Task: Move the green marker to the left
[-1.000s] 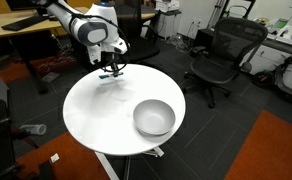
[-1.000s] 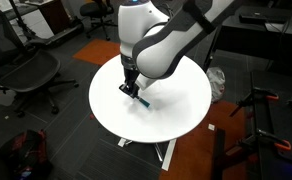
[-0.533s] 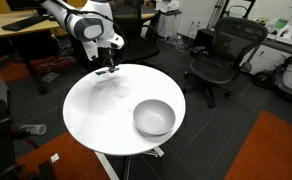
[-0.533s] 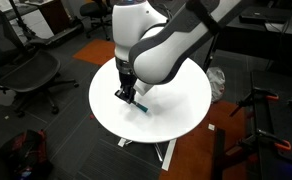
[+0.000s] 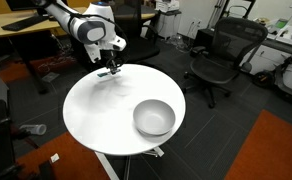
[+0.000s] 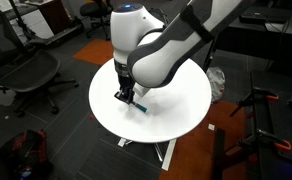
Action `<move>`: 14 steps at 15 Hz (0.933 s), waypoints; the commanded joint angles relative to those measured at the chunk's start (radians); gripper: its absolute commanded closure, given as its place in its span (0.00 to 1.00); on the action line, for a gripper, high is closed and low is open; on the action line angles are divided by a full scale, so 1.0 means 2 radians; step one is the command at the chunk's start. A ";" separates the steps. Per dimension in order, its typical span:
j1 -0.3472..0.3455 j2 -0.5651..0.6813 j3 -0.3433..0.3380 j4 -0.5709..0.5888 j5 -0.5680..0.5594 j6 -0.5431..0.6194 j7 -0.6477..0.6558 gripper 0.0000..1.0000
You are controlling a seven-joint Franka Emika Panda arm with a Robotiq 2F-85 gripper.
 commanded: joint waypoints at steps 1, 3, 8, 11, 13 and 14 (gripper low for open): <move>0.000 0.014 -0.002 0.023 -0.009 -0.015 -0.008 0.95; 0.000 0.017 -0.002 0.026 -0.010 -0.015 -0.008 0.95; -0.006 0.020 -0.001 0.034 -0.013 -0.027 -0.021 0.42; -0.009 0.014 -0.002 0.033 -0.015 -0.029 -0.033 0.20; -0.015 0.005 0.002 0.029 -0.015 -0.030 -0.046 0.05; -0.017 0.001 0.003 0.027 -0.015 -0.031 -0.053 0.01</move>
